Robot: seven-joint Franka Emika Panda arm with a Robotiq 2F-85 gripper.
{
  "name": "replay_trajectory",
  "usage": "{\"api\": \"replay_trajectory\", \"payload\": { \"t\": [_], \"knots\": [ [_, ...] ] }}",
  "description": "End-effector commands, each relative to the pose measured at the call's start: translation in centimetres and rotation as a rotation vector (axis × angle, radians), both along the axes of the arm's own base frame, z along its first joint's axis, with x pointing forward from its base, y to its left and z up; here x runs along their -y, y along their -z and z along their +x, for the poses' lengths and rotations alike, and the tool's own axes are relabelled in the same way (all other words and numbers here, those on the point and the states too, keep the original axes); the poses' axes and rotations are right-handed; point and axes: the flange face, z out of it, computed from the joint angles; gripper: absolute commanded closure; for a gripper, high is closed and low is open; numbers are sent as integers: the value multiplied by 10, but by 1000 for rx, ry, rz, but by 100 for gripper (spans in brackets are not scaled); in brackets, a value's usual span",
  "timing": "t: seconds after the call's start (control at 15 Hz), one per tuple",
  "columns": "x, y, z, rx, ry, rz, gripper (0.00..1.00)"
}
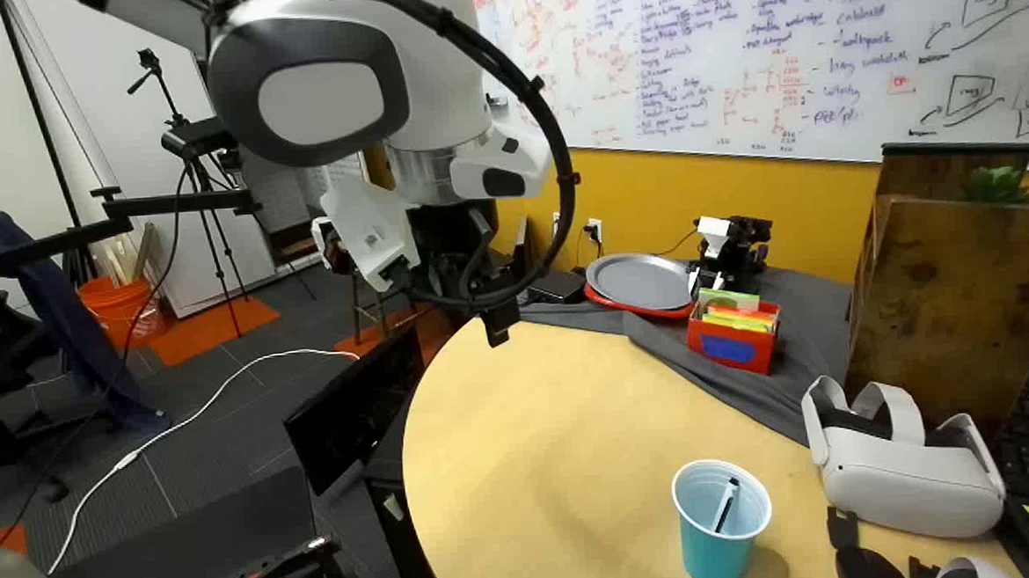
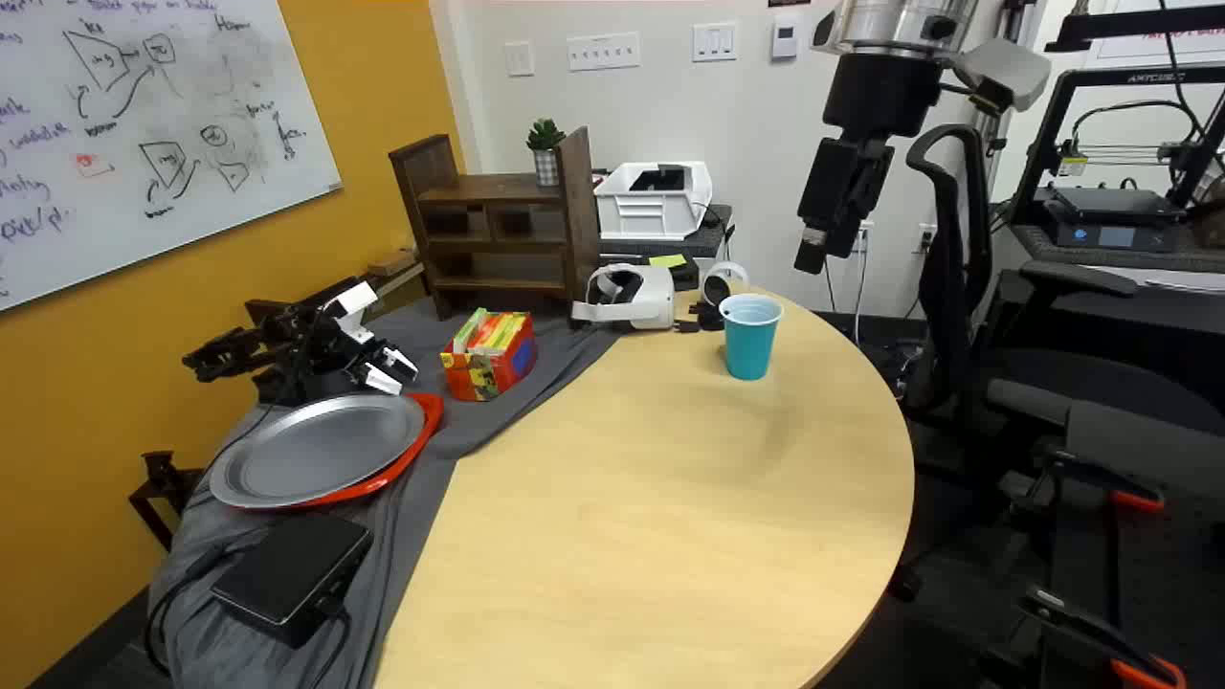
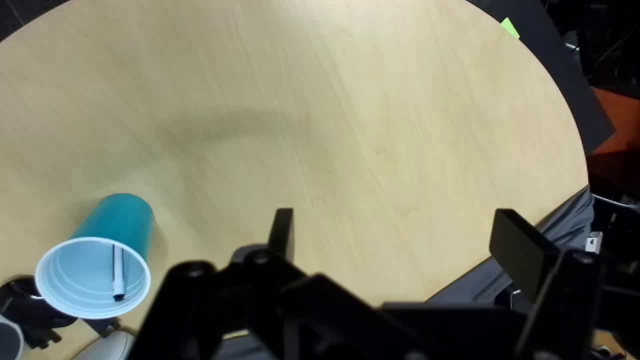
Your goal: Take the marker from the cup and put it on the table
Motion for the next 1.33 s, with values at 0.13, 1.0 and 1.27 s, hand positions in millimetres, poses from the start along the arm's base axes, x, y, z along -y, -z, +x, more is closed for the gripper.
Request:
{"api": "replay_trajectory", "payload": {
  "t": [0.13,1.0,1.27],
  "knots": [
    [0,-1,0,-1,0,0,0],
    [31,-18,14,125,-75,-151,0],
    [53,-19,18,145,-118,-218,0]
  ]
}}
